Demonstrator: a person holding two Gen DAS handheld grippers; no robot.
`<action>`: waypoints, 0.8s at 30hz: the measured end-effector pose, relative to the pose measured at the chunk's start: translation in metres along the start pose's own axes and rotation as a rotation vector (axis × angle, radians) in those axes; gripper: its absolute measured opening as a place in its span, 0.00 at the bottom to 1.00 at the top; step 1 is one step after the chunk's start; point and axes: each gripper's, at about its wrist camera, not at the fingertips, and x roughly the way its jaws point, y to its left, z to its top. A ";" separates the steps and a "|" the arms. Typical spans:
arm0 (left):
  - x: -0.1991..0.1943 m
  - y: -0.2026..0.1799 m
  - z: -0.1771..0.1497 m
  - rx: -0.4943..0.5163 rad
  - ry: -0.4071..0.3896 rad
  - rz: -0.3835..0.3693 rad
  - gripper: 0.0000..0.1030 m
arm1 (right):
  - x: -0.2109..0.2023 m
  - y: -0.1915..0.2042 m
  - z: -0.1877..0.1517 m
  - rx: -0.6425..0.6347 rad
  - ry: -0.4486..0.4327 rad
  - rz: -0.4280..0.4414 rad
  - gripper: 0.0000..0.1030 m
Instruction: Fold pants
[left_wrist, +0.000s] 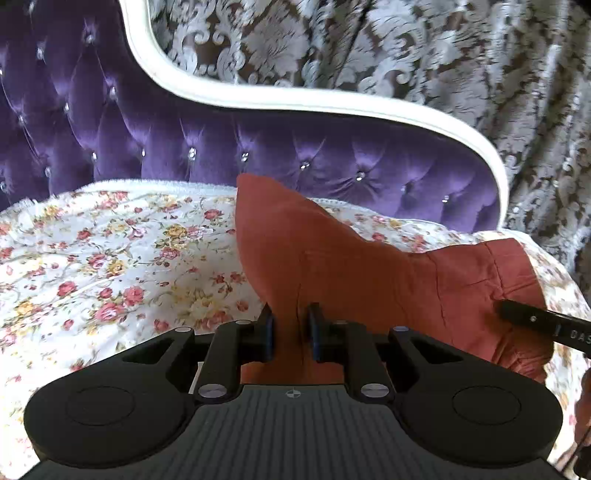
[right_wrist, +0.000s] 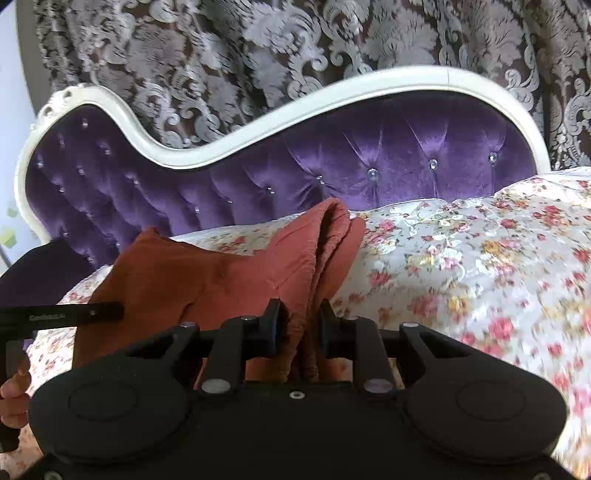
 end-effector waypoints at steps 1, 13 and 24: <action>0.013 0.001 0.001 -0.004 0.028 0.007 0.21 | 0.012 -0.004 0.002 0.001 0.024 -0.018 0.31; 0.037 -0.003 -0.023 0.005 0.121 0.187 0.38 | 0.034 -0.014 -0.005 -0.001 0.135 -0.224 0.46; 0.048 -0.046 -0.041 0.102 0.217 0.261 0.68 | 0.068 0.033 -0.017 -0.175 0.377 -0.287 0.78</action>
